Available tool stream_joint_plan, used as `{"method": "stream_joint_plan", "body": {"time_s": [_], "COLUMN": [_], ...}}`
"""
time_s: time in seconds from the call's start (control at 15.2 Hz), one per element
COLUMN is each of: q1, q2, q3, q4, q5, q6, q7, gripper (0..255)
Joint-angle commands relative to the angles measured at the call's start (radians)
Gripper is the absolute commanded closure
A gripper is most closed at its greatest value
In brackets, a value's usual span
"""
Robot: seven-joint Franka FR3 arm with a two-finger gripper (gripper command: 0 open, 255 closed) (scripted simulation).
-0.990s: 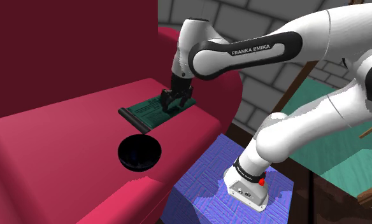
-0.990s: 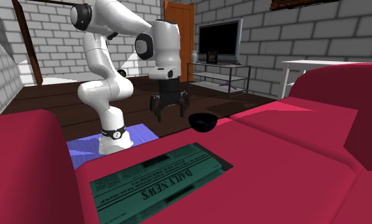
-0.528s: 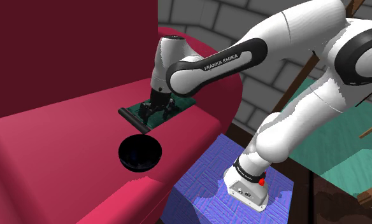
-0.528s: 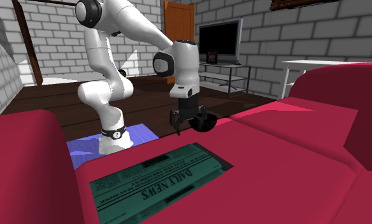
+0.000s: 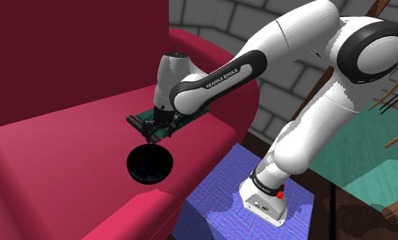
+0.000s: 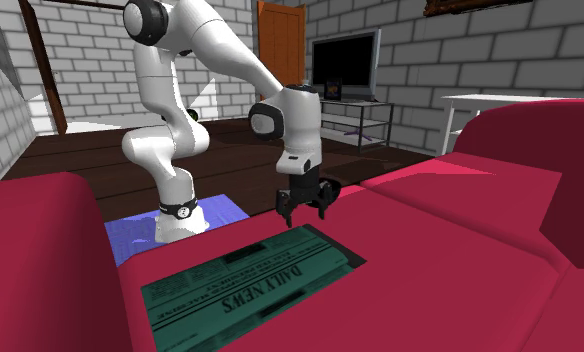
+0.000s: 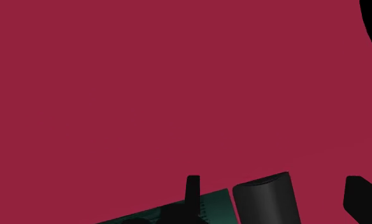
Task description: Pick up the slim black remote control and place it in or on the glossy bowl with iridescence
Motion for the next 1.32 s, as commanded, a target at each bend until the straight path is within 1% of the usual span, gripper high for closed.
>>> {"method": "stream_joint_plan", "body": {"time_s": [0.0, 0.53, 0.59, 1.19, 1.25], "q1": [0.0, 0.0, 0.0, 0.0, 0.001], "q2": [0.033, 0.033, 0.033, 0.033, 0.021], "q3": [0.005, 0.005, 0.005, 0.004, 0.003], "q4": [-0.009, -0.009, -0.009, -0.009, -0.005], "q5": [-0.015, -0.015, -0.015, -0.015, -0.01], "q6": [0.041, 0.041, 0.041, 0.041, 0.026], "q7": [0.014, 0.014, 0.014, 0.014, 0.011], "gripper": [0, 0, 255, 255, 255]}}
